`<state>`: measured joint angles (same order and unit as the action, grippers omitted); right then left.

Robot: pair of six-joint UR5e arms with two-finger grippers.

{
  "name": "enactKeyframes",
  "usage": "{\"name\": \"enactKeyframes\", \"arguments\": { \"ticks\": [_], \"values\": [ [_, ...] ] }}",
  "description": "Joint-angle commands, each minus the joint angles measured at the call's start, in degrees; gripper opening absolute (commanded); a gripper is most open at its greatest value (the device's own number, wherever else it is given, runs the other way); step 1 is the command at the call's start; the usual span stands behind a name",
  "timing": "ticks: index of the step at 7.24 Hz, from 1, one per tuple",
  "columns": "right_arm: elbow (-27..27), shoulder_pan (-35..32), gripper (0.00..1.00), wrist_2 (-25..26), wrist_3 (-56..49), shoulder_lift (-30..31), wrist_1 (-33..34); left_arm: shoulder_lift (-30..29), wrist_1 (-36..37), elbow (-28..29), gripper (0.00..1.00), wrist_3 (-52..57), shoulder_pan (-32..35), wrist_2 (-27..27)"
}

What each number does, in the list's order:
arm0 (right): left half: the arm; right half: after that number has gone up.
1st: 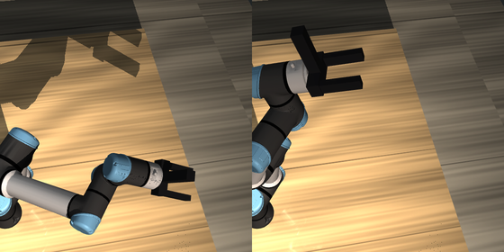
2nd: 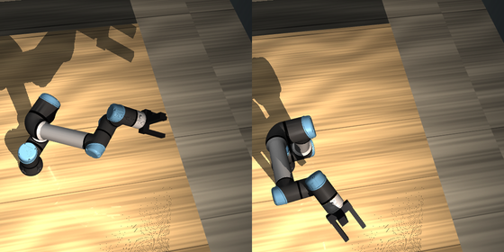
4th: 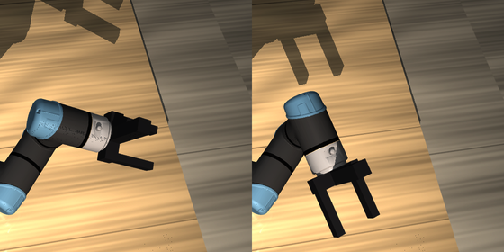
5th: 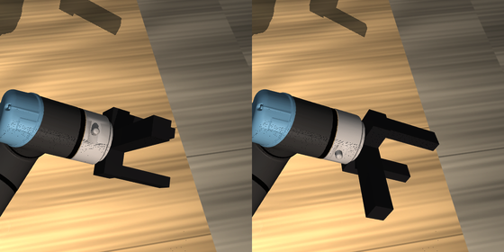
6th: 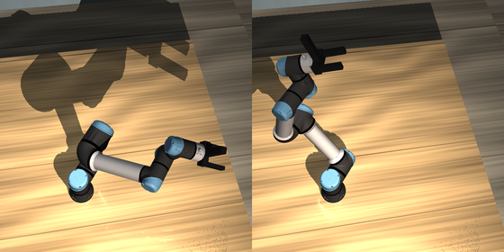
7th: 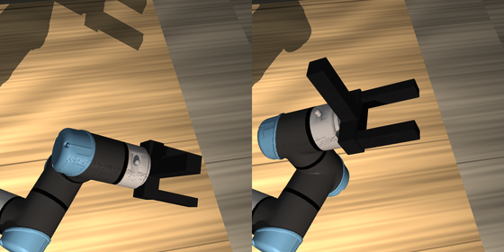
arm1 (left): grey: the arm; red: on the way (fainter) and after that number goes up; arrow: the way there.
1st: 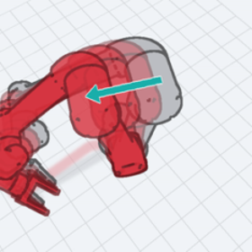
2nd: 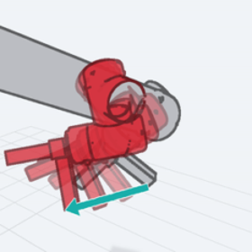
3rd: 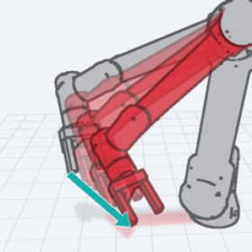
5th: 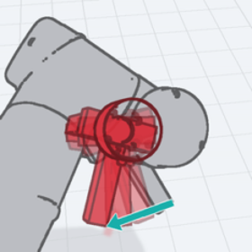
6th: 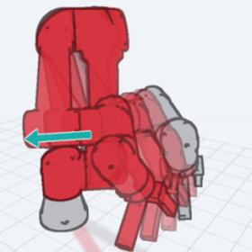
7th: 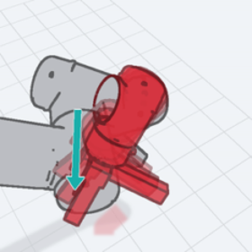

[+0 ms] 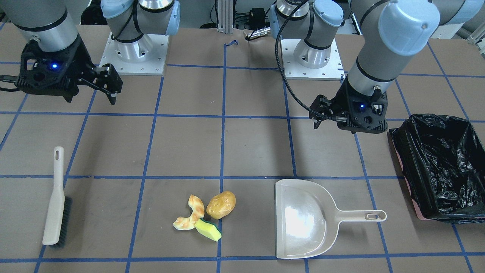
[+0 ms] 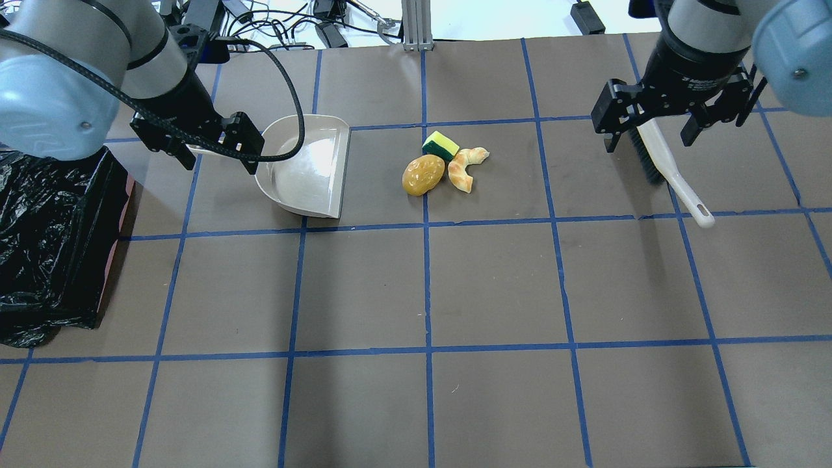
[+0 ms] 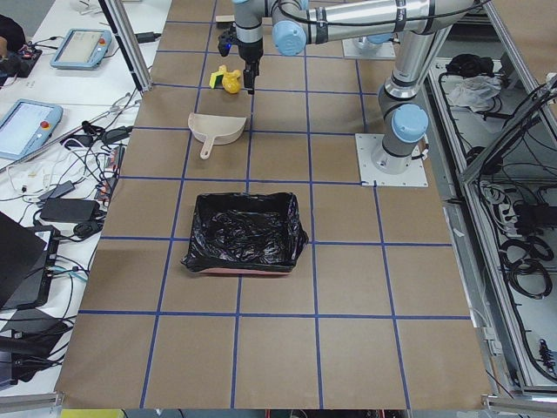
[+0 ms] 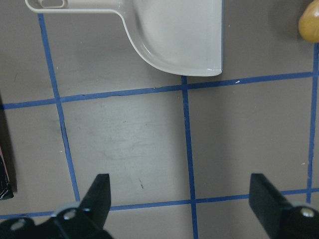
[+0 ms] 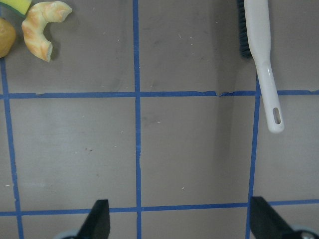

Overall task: Sweep and dump trash into bin
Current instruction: 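Move the left gripper to the dustpan handle while the right gripper reaches for the brush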

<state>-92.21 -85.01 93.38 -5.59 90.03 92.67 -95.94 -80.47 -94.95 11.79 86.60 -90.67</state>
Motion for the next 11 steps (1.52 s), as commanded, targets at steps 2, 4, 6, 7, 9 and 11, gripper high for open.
{"name": "enactKeyframes", "arguments": {
  "ticks": [2,4,6,7,9,11],
  "values": [
    [-6.47,8.17,0.98,0.92,-10.13,-3.78,7.86,-5.99,10.64,-2.43,1.00,14.92,-0.99,-0.21],
    [-8.06,14.41,0.96,0.84,-21.70,-9.67,15.82,-10.30,14.43,-0.68,1.00,39.14,-4.85,-0.82],
    [-8.25,16.90,0.96,0.40,-25.95,-14.33,19.71,-14.34,14.47,3.79,1.00,57.46,-6.35,-3.54],
    [-8.33,16.72,0.96,0.31,-29.45,-18.53,25.40,-16.10,13.33,5.29,1.00,66.95,-6.36,-3.72],
    [-8.77,16.55,0.95,0.31,-33.26,-20.15,25.63,-19.26,16.29,5.57,1.00,81.68,-6.97,-4.52],
    [-10.00,16.55,0.88,0.14,-33.79,-22.09,27.55,-22.35,18.22,6.09,1.00,91.01,-7.06,-3.82]
  ]
}}
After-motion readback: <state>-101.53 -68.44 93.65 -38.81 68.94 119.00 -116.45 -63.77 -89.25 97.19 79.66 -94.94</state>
